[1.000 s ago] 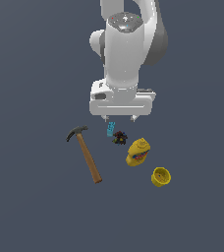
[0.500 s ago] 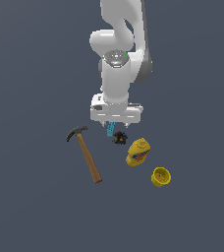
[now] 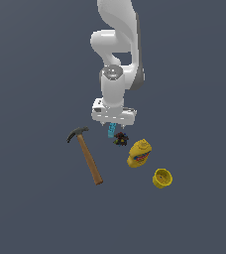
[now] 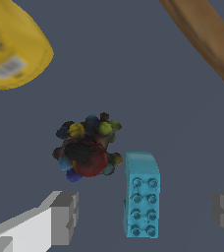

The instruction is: Pick up a designated object from a clutter of objects.

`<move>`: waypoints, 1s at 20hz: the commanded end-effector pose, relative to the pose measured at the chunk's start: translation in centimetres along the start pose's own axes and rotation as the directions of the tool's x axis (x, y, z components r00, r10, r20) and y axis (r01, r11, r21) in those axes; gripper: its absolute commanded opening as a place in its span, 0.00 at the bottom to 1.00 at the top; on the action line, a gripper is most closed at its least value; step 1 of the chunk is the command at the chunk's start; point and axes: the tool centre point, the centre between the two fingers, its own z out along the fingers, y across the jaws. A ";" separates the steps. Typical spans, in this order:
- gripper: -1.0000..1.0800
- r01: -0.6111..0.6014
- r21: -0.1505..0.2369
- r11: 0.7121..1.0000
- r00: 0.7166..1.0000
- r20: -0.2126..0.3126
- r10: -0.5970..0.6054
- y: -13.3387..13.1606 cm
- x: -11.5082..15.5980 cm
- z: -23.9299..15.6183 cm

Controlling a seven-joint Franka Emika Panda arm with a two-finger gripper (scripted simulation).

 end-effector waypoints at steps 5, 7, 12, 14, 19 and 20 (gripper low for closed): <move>0.96 -0.031 -0.002 1.000 1.000 0.001 0.031 0.9 -2.6 2.1; 0.96 -0.036 -0.003 0.999 0.999 0.001 0.036 1.1 -3.0 2.5; 0.96 -0.042 -0.003 0.999 0.999 0.001 0.042 1.2 -3.5 2.8; 0.96 -0.040 -0.003 0.999 0.999 0.002 0.040 1.2 -3.4 2.8; 0.96 -0.040 -0.003 0.999 0.999 0.002 0.040 1.2 -3.5 3.5; 0.96 -0.040 -0.003 0.999 0.999 0.002 0.040 1.2 -3.5 3.8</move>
